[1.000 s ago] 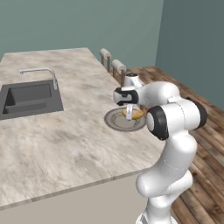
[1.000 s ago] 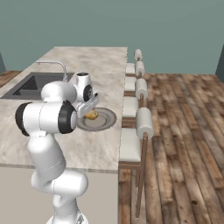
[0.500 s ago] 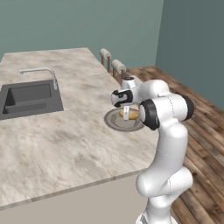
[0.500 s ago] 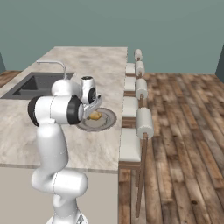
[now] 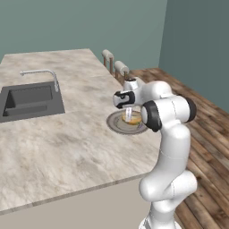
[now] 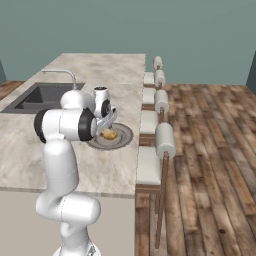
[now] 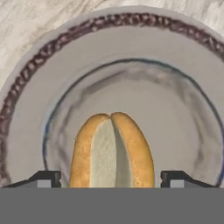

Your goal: Move the hot dog bun to the plate on the dining table and place the condiment next to that plate. Then navigate to the fridge and take the sausage and place it on the plate as well.

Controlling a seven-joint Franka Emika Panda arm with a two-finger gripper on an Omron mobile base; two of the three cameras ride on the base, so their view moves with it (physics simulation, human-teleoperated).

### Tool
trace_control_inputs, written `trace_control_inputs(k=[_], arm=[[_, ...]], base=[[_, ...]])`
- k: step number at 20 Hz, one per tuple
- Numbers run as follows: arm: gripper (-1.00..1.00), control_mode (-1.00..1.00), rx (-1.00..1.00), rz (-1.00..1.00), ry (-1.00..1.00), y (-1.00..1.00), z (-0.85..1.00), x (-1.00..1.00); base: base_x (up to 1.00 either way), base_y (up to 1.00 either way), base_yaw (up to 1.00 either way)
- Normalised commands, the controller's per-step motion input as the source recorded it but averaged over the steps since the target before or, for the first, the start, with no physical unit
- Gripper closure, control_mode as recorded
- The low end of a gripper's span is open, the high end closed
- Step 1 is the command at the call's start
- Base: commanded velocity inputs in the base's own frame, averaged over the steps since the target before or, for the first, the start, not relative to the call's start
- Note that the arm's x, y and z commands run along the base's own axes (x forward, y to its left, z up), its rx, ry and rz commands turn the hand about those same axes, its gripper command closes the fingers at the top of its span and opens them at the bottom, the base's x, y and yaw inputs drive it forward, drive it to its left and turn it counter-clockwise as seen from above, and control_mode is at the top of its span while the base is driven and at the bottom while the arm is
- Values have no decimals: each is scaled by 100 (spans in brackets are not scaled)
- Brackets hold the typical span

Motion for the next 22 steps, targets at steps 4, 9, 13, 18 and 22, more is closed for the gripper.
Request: trace_control_inputs(k=[4, 9, 13, 18, 22], arm=[[-100, -100, 0, 0, 1, 0, 53, 1], [-100, -100, 0, -1, 0, 1, 87, -14], [-100, -100, 6, -17, -4, 6, 79, -38], [-100, -100, 9, -37, 0, 0, 50, -70], [-100, -100, 12, -48, -3, 0, 58, -72]], base=[[0, 0, 0], [0, 0, 0], [0, 0, 0], [0, 0, 0], [0, 0, 0]])
